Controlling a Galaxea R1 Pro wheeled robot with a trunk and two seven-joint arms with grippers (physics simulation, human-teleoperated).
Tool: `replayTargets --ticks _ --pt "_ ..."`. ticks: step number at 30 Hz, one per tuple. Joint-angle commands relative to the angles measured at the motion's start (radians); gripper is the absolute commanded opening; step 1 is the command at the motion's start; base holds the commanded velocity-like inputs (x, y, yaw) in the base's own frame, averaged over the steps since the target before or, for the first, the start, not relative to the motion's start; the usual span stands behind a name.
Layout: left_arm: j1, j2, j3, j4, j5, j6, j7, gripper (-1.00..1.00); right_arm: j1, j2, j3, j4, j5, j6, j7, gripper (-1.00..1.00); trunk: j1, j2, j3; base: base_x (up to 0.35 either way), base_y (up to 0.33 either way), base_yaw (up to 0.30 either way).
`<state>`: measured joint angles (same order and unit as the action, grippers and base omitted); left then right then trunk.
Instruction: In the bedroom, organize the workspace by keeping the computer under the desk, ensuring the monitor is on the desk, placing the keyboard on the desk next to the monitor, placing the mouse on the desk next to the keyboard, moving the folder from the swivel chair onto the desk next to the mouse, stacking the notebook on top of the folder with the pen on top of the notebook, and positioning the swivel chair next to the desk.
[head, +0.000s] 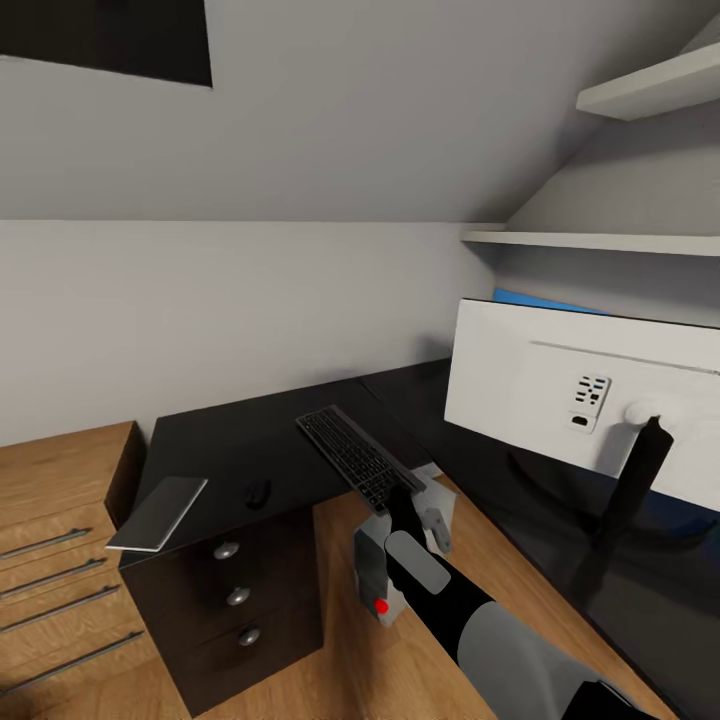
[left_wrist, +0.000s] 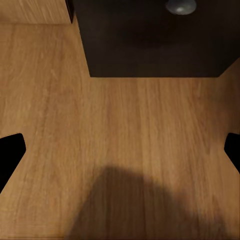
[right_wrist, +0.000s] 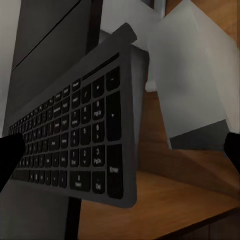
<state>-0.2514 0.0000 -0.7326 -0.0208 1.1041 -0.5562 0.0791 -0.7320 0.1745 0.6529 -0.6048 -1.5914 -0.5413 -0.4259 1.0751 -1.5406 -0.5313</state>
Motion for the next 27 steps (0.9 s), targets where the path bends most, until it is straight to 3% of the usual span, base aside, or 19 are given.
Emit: replayTargets --ticks 1,15,21,27 --pt "0.0 0.0 -0.008 -0.001 0.0 -0.002 0.008 1.0 -0.001 0.0 0.003 0.0 -0.002 -0.005 -0.004 1.0 0.0 -0.001 -0.001 -0.039 0.0 0.0" --pt "-0.001 0.0 -0.008 -0.001 0.0 0.002 0.006 1.0 0.016 0.0 0.003 0.002 0.013 -0.014 0.008 1.0 0.0 -0.001 -0.001 -0.131 0.0 0.0" --pt "-0.001 -0.001 -0.009 -0.001 0.0 0.003 0.004 1.0 0.06 0.0 0.004 0.022 0.102 -0.016 0.01 1.0 0.0 -0.001 -0.001 -0.014 0.0 0.0" --pt "-0.001 0.0 -0.009 -0.001 0.0 0.004 0.004 1.0 0.074 0.0 0.011 0.155 0.222 -0.017 0.01 1.0 -0.004 0.006 0.002 -0.003 0.0 0.0"
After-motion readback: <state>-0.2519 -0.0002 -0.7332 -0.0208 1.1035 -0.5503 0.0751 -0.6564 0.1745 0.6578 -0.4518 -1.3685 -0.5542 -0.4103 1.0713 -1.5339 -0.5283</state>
